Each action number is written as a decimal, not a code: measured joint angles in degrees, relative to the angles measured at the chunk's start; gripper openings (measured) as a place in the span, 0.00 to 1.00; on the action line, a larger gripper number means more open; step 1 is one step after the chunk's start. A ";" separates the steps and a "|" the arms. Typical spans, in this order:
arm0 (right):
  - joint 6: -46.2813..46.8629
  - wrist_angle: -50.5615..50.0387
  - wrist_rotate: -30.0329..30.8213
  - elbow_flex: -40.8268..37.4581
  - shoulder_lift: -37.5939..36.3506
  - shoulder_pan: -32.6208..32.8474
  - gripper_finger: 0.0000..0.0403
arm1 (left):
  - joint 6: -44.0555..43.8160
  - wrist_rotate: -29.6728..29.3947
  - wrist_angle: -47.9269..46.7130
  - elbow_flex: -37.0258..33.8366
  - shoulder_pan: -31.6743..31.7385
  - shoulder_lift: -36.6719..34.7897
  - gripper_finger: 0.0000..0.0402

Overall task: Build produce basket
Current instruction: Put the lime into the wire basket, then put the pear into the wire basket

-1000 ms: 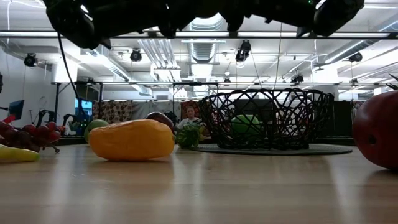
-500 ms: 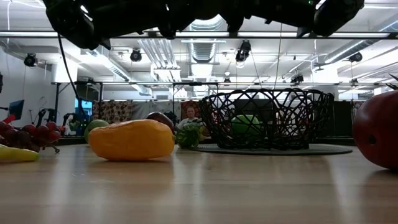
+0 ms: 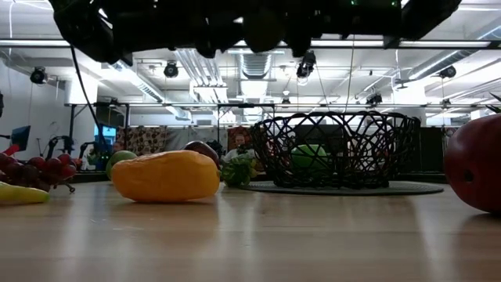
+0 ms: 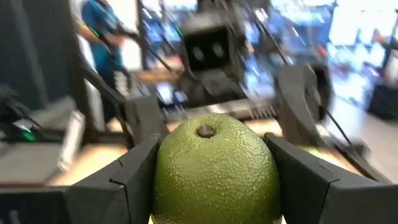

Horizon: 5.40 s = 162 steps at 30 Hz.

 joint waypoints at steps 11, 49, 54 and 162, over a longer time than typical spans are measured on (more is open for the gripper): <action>14.18 -44.06 40.14 0.03 -13.25 -1.34 0.60 | 0.03 -8.79 -10.65 -0.02 -0.02 -5.97 0.99; 36.61 -59.35 44.79 0.26 -3.72 -15.50 0.68 | -4.70 -21.48 -23.36 -0.07 -0.06 -13.81 0.98; 36.62 -59.81 44.59 0.26 -3.80 -15.50 0.78 | -5.74 -22.73 -23.30 -0.07 -0.07 -13.27 0.99; -4.42 -29.84 25.07 -9.22 -23.91 2.16 0.81 | -19.26 -25.91 -80.73 13.74 2.44 -11.04 0.99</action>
